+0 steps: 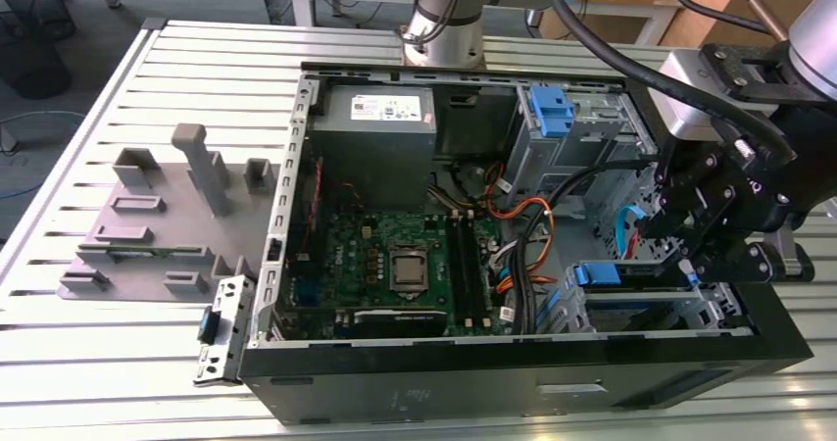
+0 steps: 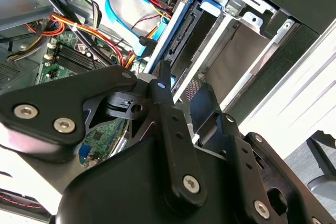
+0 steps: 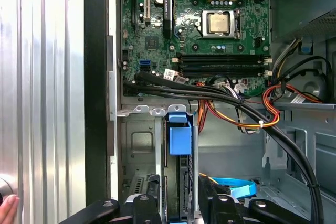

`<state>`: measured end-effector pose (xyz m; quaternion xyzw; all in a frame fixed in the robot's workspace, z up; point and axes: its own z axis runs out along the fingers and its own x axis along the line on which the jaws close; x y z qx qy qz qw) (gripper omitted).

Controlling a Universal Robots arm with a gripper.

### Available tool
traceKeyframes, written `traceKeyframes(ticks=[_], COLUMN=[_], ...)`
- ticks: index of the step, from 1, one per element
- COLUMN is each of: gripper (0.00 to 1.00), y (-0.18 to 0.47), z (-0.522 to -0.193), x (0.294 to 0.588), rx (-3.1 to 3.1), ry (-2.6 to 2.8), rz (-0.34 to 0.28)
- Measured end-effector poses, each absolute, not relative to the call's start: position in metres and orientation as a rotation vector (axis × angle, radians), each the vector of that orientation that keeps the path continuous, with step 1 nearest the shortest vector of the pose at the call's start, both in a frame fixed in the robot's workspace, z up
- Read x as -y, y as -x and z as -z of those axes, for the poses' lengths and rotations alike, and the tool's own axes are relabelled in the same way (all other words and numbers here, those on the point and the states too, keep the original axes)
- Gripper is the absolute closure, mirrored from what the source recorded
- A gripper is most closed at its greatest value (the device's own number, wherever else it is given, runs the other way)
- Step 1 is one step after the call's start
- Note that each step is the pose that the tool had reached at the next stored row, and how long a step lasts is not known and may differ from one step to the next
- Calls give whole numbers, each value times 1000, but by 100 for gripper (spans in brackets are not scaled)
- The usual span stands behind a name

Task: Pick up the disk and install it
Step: 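Insert the first disk wire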

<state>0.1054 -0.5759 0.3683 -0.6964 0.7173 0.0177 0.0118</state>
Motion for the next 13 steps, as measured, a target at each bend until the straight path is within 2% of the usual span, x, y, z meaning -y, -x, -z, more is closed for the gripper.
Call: traceKeyframes(ticks=[13], gripper=[58], y=[-105], z=[-368], x=[572], rx=[-2237], ry=[2172], rz=[-55])
